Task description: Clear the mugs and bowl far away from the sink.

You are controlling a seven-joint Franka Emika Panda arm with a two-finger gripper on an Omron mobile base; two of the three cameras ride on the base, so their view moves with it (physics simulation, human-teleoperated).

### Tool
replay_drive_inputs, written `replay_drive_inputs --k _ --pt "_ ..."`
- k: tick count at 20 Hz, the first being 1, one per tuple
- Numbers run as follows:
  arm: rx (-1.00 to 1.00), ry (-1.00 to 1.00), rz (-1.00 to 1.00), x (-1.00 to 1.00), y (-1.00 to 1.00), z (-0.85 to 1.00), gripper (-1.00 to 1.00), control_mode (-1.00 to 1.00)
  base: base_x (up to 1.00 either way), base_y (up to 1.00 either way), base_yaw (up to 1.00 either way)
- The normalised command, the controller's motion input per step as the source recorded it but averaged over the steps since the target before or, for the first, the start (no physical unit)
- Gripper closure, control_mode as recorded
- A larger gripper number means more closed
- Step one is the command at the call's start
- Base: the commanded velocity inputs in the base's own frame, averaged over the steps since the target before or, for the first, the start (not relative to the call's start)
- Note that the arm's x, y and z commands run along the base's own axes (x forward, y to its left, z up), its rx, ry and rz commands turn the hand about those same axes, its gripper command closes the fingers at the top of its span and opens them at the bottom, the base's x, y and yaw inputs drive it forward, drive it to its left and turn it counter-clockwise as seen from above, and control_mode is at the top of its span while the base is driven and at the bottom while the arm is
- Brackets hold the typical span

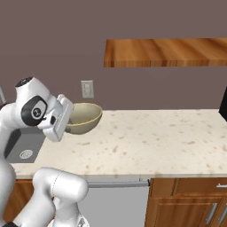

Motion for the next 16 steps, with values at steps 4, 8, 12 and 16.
replay_drive_inputs --k 4,8,12,16 --pt "0.11 -0.17 0.02 -0.77 0.0 0.33 1.0 -1.0 0.0 0.0 0.0" --pt "0.06 -0.12 0.17 -0.43 0.0 0.24 1.0 -1.0 0.0 0.0 0.0" --pt "0.0 -0.03 0.2 -0.25 0.0 0.21 1.0 -1.0 0.0 0.0 0.0" --pt "0.0 0.02 0.16 -0.14 0.0 0.35 1.0 -1.0 0.0 0.0 0.0"
